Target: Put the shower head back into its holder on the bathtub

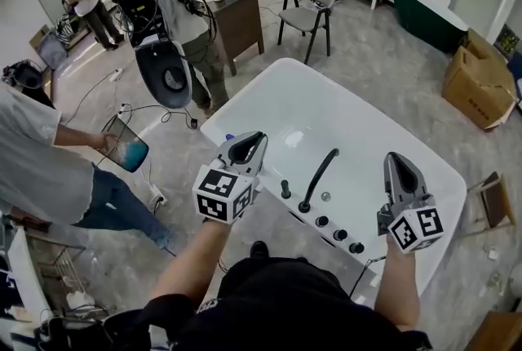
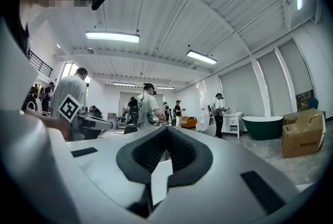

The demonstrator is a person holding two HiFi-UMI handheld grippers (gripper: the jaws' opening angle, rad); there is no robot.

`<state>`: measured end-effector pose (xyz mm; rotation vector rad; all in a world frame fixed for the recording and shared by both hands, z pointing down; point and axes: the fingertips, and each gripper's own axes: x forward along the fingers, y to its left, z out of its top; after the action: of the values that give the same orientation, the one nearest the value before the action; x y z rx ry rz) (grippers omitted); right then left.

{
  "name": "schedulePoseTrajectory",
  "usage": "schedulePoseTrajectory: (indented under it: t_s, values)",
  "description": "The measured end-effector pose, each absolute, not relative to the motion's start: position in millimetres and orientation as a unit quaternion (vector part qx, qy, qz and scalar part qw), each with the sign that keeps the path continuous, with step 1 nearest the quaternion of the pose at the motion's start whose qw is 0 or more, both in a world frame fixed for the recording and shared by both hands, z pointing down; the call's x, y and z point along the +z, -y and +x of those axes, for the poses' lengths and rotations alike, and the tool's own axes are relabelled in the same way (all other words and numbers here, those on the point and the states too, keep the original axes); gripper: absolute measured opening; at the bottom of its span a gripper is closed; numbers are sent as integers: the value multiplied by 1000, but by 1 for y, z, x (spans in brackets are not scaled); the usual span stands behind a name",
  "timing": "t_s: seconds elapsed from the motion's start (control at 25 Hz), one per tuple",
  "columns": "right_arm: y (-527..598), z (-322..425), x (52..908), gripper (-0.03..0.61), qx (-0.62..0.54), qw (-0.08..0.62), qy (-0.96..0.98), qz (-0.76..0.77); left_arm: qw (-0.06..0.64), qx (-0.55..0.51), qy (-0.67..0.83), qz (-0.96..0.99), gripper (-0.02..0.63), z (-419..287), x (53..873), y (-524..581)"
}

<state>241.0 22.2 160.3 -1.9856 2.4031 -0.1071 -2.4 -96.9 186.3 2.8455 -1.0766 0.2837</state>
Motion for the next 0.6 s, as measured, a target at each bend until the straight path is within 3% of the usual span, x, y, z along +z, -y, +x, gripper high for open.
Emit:
schedulePoseTrajectory:
  t_s: [0.6]
  values:
    - [9, 165, 173, 11, -7, -5, -799, -601, 80, 76, 406, 907, 21, -84, 219, 120]
